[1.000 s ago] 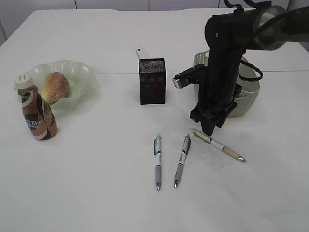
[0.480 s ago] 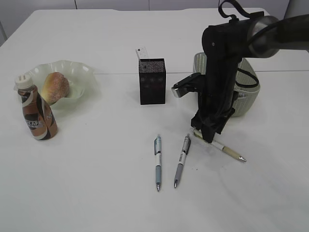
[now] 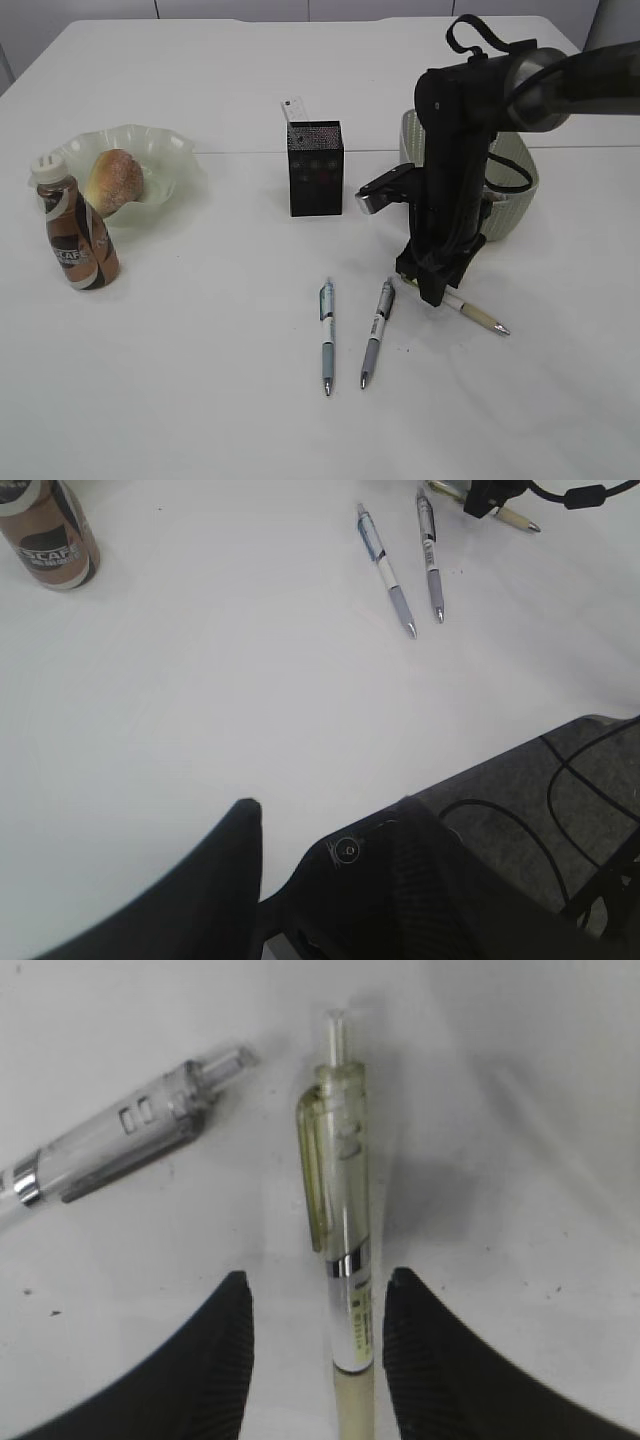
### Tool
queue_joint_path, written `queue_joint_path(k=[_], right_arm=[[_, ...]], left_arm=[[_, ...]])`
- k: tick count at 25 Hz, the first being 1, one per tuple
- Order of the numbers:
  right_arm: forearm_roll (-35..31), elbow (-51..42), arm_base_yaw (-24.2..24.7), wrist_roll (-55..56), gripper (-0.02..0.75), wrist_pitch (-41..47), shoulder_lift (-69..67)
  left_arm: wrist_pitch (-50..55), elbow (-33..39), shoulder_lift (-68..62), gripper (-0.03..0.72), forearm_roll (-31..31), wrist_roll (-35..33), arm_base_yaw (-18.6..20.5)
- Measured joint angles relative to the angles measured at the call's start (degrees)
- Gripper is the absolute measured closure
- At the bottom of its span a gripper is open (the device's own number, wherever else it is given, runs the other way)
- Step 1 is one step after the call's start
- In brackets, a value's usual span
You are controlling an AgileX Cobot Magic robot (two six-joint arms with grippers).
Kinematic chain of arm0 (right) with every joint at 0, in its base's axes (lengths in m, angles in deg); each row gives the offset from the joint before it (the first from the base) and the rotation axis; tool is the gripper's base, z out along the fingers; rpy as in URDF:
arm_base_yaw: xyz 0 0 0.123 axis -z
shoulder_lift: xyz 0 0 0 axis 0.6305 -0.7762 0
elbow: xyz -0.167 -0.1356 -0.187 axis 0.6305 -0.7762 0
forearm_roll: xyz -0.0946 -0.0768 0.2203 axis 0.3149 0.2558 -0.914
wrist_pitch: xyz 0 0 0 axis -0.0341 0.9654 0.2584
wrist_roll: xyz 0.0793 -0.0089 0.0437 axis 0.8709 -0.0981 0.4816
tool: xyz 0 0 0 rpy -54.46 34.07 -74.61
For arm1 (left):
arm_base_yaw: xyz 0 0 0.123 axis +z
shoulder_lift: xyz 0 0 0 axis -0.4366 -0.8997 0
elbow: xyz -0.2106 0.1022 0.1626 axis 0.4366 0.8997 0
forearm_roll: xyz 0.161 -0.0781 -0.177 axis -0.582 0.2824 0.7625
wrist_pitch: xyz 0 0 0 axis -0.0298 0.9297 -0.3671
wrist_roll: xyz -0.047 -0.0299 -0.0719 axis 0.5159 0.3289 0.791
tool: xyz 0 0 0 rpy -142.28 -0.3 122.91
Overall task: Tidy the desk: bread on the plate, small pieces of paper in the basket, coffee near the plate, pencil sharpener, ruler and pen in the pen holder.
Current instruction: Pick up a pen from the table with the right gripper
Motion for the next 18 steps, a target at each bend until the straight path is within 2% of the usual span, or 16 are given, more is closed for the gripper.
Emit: queue_joint_path(k=[18], right_arm=[[0.00,-0.09,0.04,0.00,0.421,-0.09,-1.69]], left_arm=[[0.00,0.00,0.00,0.363,0.00,0.00,0.00]])
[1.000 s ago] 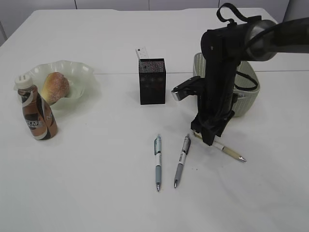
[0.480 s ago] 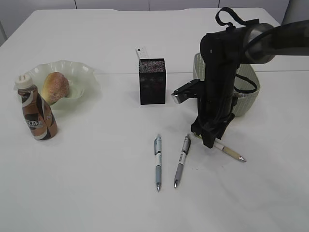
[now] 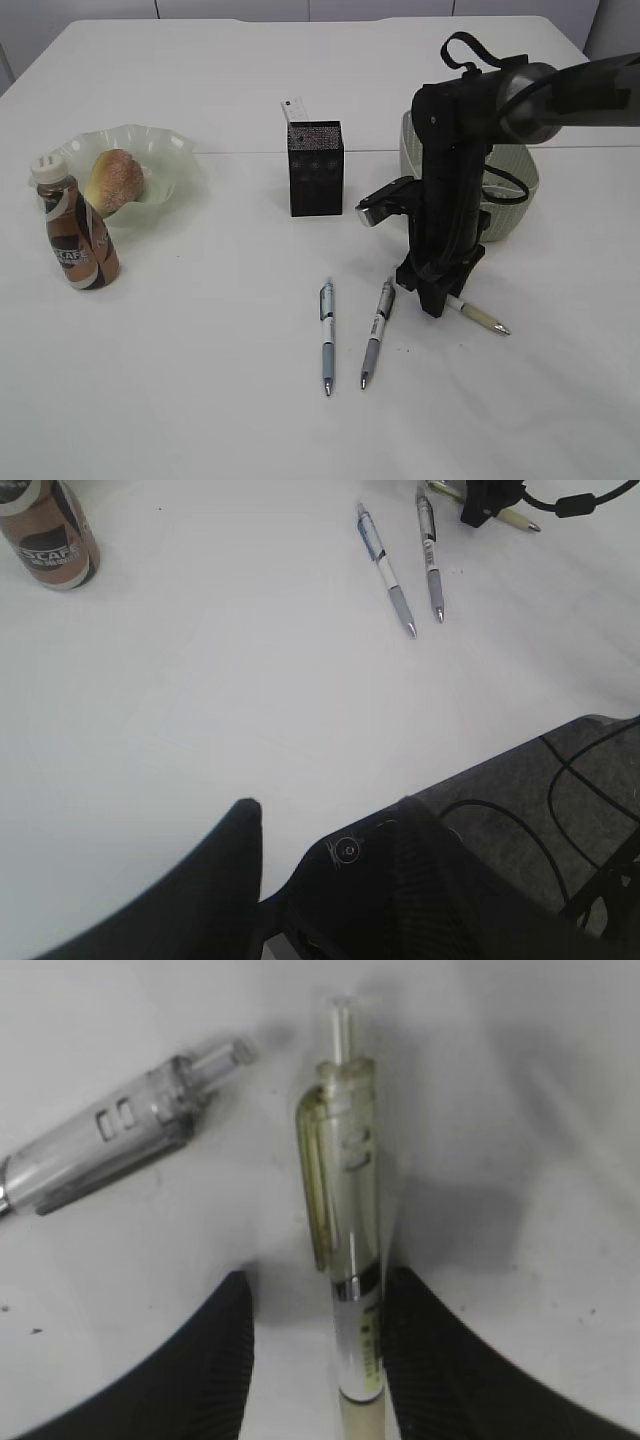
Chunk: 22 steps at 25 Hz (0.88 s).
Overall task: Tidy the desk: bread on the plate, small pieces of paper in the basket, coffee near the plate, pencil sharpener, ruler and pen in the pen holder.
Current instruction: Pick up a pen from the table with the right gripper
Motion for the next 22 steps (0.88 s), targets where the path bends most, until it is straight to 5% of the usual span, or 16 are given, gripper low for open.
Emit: queue_joint_path(k=[22], right_arm=[[1.41,-0.04,0.00,0.00,0.421,0.00,-0.35]], left_arm=[[0.00,0.00,0.00,0.363,0.00,0.00,0.00]])
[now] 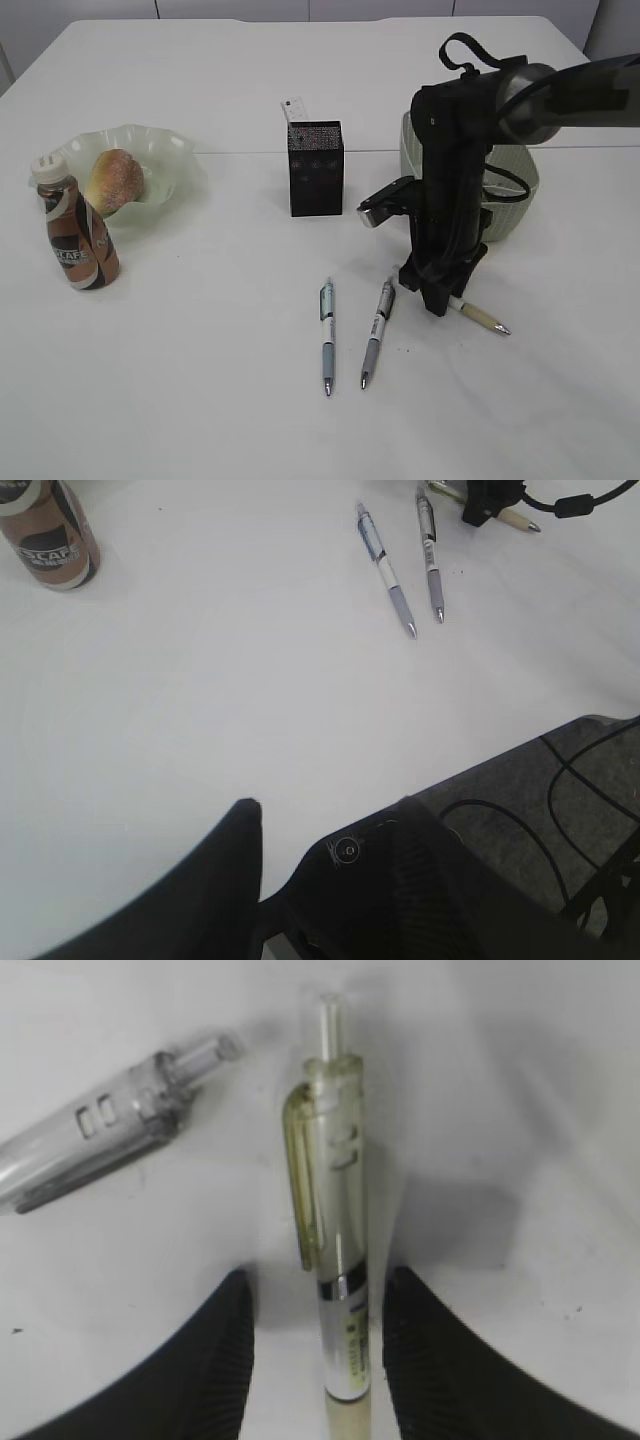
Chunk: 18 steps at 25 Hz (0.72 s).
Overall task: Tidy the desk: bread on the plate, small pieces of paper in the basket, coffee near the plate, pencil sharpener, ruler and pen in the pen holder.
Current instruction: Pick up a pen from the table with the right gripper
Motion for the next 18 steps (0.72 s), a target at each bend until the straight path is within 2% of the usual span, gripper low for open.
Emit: queue_joint_path(k=[15,18], right_arm=[[0.37,0.00,0.00,0.00,0.421,0.00,-0.12],[-0.43,0.00,0.24,0.00,0.448,0.00,-0.12]], left_arm=[[0.00,0.00,0.00,0.363,0.21,0.00,0.00],[0.00,0.00,0.00,0.363,0.21,0.00,0.00]])
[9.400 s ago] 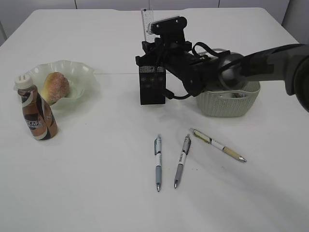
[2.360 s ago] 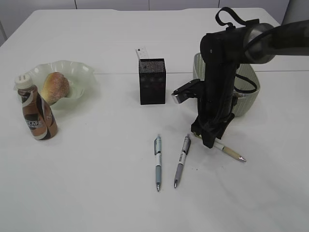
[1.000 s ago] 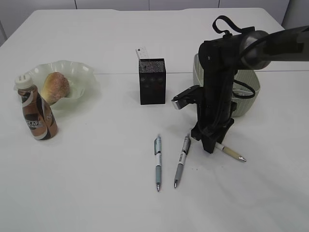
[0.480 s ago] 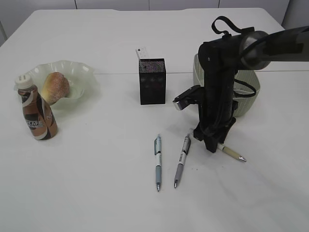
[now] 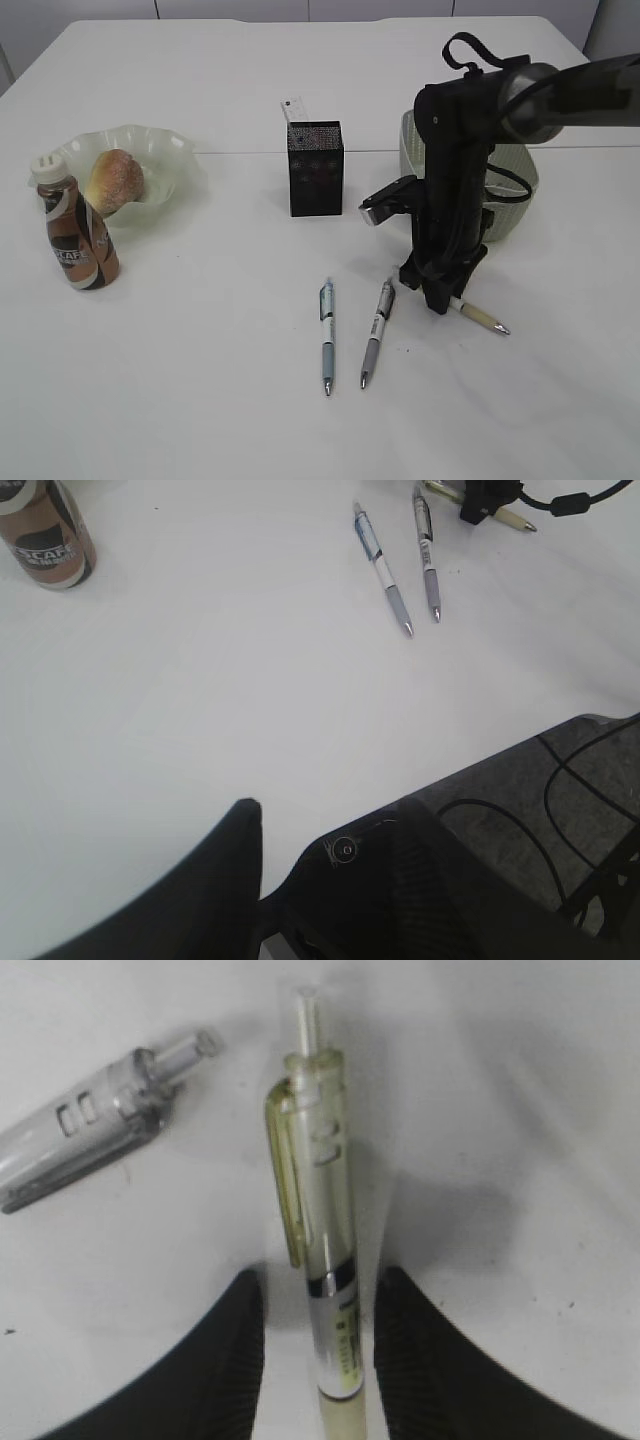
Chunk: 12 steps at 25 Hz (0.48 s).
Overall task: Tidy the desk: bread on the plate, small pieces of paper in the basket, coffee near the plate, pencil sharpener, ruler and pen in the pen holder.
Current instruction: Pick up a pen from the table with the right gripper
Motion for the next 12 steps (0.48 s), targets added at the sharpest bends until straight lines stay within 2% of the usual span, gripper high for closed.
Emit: queue_joint_path(k=[5,12], right_arm=[[-0.80,0.10,0.04,0.12,0.540,0.00,0.00],[-1.06,0.31,0.04,1.93,0.554,0.00,-0.36]], left_arm=[[0.00,0.00,0.00,0.363,0.11,0.00,0.00],[0.00,0.00,0.00,0.363,0.71,0.00,0.00]])
